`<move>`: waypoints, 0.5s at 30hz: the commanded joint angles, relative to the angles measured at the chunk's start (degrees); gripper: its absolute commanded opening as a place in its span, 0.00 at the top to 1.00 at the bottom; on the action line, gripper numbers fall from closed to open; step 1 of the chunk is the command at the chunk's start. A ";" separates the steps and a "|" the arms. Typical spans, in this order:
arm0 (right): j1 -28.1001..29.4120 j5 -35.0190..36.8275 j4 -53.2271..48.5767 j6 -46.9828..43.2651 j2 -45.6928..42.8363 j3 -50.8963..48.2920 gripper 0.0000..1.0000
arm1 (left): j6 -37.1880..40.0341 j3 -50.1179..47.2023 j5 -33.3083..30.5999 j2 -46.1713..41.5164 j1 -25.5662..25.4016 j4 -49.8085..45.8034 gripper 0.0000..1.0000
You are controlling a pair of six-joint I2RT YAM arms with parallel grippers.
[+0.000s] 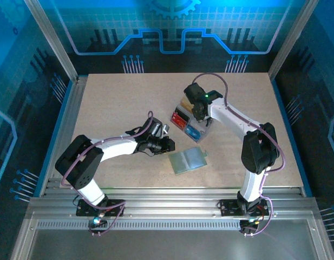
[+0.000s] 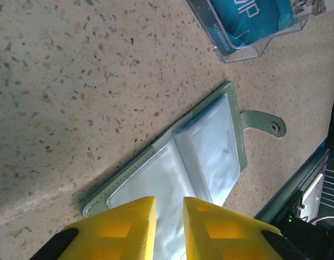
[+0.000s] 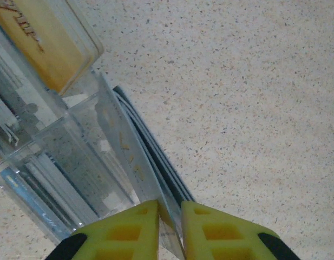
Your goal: Put the credit cards into the card holder
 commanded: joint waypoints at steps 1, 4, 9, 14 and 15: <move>0.79 -1.48 -1.48 -0.56 -0.82 1.96 0.86 | -0.21 -0.94 1.39 -1.97 0.40 -0.42 0.79; 0.96 -2.60 -1.80 -0.70 -1.11 2.37 0.90 | 0.01 -1.06 1.31 -2.45 0.41 -0.74 0.79; 1.16 -4.04 -2.93 -0.74 -1.74 3.09 0.95 | 0.39 -1.18 1.31 -3.19 0.40 -1.47 0.79; 1.13 -4.95 -4.26 -0.52 -2.37 3.80 0.99 | 0.74 -1.28 1.20 -3.99 0.42 -2.12 0.79; 1.16 -5.06 -4.45 -0.41 -2.51 3.87 0.99 | 0.83 -1.33 1.16 -4.15 0.46 -2.31 0.79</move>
